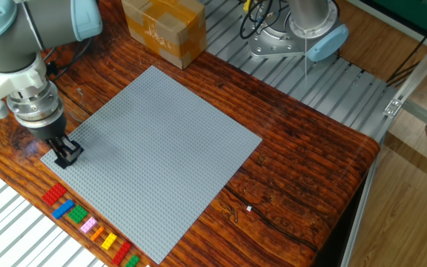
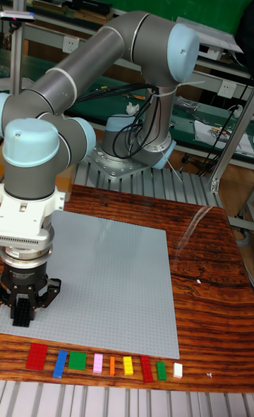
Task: Build with small Lego blocks
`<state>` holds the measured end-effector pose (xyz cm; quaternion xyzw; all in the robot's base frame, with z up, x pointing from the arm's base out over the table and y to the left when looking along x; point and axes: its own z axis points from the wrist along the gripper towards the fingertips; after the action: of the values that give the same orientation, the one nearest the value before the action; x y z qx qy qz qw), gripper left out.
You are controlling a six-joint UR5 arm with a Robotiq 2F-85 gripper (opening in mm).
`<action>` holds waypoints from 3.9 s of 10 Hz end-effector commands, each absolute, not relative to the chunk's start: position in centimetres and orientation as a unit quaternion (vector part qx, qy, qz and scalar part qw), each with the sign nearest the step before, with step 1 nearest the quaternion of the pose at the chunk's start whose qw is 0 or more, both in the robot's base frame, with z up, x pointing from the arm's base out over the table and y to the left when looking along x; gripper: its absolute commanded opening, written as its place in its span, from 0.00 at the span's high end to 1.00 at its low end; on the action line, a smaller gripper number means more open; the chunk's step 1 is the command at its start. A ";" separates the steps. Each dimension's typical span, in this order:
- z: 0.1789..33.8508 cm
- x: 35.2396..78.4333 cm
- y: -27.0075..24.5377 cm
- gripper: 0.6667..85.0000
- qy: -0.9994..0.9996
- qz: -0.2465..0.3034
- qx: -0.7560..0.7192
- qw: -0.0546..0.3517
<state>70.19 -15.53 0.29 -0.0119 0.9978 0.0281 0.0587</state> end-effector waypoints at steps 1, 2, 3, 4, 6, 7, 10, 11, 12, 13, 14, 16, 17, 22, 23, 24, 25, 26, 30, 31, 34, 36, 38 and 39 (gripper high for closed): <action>0.4 70.3 -15.7 0.82 0.998 0.033 0.007 0.059; 0.4 70.3 -15.7 0.81 0.998 0.033 0.011 0.059; 0.4 70.4 -15.7 0.79 0.998 0.033 0.012 0.060; 0.4 70.4 -15.6 0.76 0.997 0.034 0.012 0.061; 0.5 70.4 -15.4 0.70 0.997 0.038 0.008 0.061; 0.5 70.4 -15.3 0.66 0.997 0.039 0.004 0.061; 0.6 70.4 -15.3 0.56 0.997 0.043 -0.004 0.060; 0.6 70.4 -15.2 0.55 0.997 0.044 -0.005 0.060; 0.6 70.4 -15.2 0.54 0.997 0.045 -0.006 0.061; 0.6 70.4 -15.2 0.53 0.997 0.045 -0.007 0.061; 0.6 70.4 -15.2 0.51 0.997 0.046 -0.009 0.061; 0.7 70.4 -15.1 0.49 0.997 0.046 -0.011 0.061; 0.7 70.4 -15.2 0.49 0.997 0.046 -0.010 0.061; 0.7 70.1 -15.6 0.55 0.998 0.039 0.009 0.056; 0.8 70.1 -15.6 0.55 0.998 0.039 0.010 0.055; 0.8 70.1 -15.7 0.55 0.998 0.038 0.010 0.056; 0.8 70.1 -15.7 0.55 0.998 0.038 0.007 0.056; 0.8 70.0 -15.6 0.53 0.998 0.041 0.000 0.055; 0.8 69.9 -15.6 0.57 0.998 0.040 0.013 0.052; 0.8 70.0 -15.6 0.57 0.998 0.040 0.015 0.052; 0.7 70.0 -16.0 0.58 0.998 0.033 0.017 0.053; 0.8 70.0 -15.9 0.58 0.998 0.033 0.015 0.054; 0.8 70.1 -15.8 0.57 0.998 0.035 0.014 0.055; 0.8 70.1 -15.8 0.57 0.998 0.035 0.013 0.056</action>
<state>69.93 -15.94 0.65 0.0108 0.9981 0.0299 0.0521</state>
